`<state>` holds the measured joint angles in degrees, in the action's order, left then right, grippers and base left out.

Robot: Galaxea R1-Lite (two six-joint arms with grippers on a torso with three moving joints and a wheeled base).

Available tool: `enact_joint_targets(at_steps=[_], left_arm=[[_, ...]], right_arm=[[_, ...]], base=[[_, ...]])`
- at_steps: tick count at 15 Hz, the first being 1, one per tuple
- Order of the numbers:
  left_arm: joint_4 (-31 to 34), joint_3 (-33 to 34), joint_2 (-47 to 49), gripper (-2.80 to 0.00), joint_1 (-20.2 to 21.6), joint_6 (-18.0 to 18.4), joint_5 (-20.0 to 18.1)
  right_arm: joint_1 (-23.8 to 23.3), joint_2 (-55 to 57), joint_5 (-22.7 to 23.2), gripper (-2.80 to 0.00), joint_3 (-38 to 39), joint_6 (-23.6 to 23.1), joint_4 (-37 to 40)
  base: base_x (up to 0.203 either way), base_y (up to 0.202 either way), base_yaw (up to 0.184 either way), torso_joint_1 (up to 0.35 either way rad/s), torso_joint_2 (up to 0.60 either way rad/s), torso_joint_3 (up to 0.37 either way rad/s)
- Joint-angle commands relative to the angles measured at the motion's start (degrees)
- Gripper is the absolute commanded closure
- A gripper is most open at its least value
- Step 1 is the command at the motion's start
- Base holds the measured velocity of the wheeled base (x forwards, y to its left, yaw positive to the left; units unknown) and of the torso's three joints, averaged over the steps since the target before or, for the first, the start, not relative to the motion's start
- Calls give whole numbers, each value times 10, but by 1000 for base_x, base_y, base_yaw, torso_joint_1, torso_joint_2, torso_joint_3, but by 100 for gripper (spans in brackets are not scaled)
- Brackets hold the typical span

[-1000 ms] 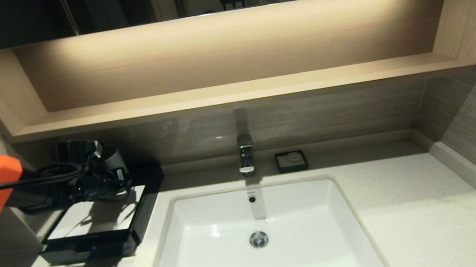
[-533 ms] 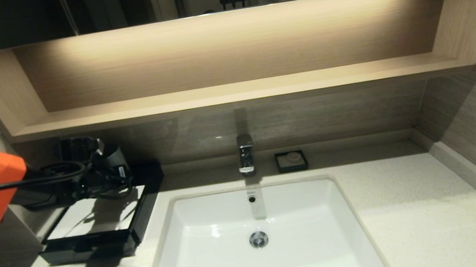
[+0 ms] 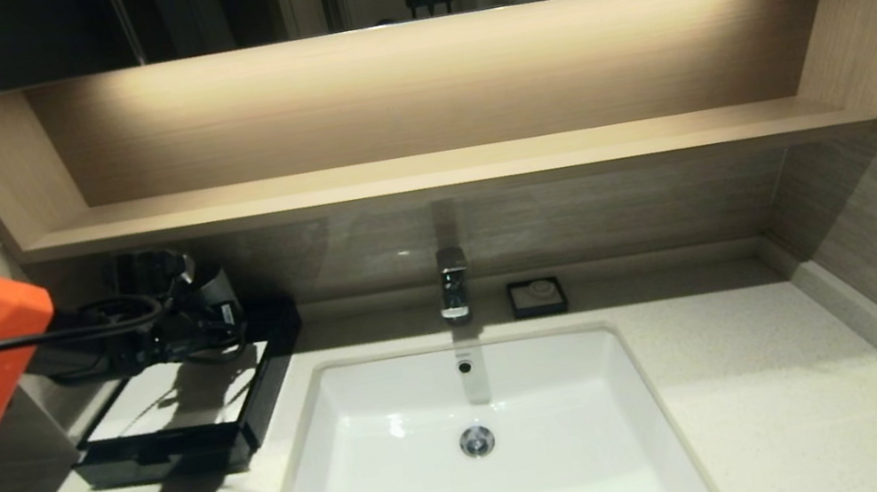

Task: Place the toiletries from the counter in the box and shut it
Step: Place the cup on the storage box

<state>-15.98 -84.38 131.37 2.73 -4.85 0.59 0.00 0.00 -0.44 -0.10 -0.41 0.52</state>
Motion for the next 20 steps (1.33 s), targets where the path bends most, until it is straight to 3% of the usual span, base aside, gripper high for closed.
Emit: enact_joint_targets(at_steps=[1,20], left_arm=[[0,-8,1,0,0,-1,3],[-1,-27,27,0,-1,-2,7]], right_arm=[[0,0,0,0,0,0,0],[0,0,0,0,0,0,0]], base=[[0,0,0,0,0,0],[0,0,0,0,0,0]])
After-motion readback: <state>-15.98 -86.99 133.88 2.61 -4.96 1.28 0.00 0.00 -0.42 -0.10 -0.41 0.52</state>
